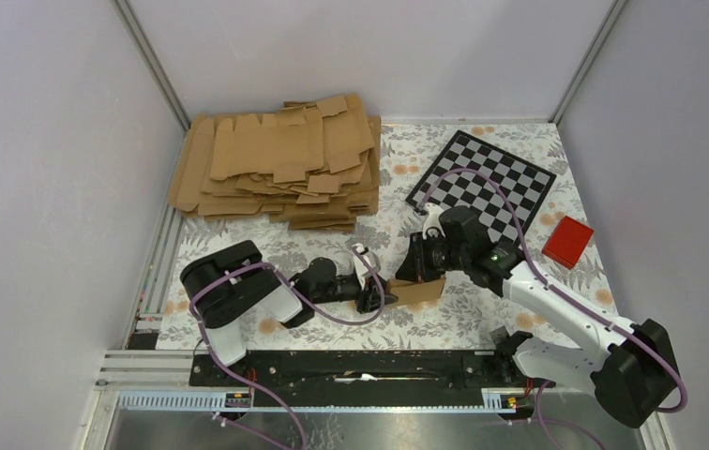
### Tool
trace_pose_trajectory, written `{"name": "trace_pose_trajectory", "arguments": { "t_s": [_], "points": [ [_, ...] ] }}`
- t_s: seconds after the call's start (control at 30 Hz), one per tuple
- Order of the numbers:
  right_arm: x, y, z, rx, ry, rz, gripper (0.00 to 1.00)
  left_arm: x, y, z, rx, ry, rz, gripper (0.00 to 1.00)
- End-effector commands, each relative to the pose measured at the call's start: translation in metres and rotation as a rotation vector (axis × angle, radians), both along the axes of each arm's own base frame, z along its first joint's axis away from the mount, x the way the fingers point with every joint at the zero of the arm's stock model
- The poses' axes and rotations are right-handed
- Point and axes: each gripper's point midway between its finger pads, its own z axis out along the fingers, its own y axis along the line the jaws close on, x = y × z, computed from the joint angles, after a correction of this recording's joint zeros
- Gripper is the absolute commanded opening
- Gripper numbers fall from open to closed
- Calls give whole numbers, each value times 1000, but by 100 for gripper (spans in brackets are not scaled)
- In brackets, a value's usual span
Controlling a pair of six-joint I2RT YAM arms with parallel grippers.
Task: Fold the paper box
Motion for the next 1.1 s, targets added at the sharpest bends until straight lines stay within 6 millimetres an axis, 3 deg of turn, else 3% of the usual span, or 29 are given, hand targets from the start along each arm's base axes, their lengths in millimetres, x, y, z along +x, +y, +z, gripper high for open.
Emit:
{"name": "trace_pose_trajectory", "arguments": {
  "t_s": [0.0,0.3,0.53,0.6,0.77,0.83,1.07],
  "points": [
    [5,-1,-5,-49,-56,15,16,6,2,-34,163,-58,31,26],
    [-7,-4,-33,-96,-6,53,13,8,-6,-35,143,-80,45,28],
    [-18,-23,-70,-195,47,37,12,6,-6,-34,135,-86,33,32],
    [-16,-23,-63,-194,33,35,12,7,-6,-31,128,-97,40,31],
    [-4,-9,-13,-100,-57,31,12,6,-6,-30,126,-104,34,29],
    [-1,-6,-2,-79,-76,30,11,6,-6,-30,130,-108,32,29],
    [2,12,-16,-47,-4,68,10,5,-6,-30,138,-114,31,29]
  ]
}}
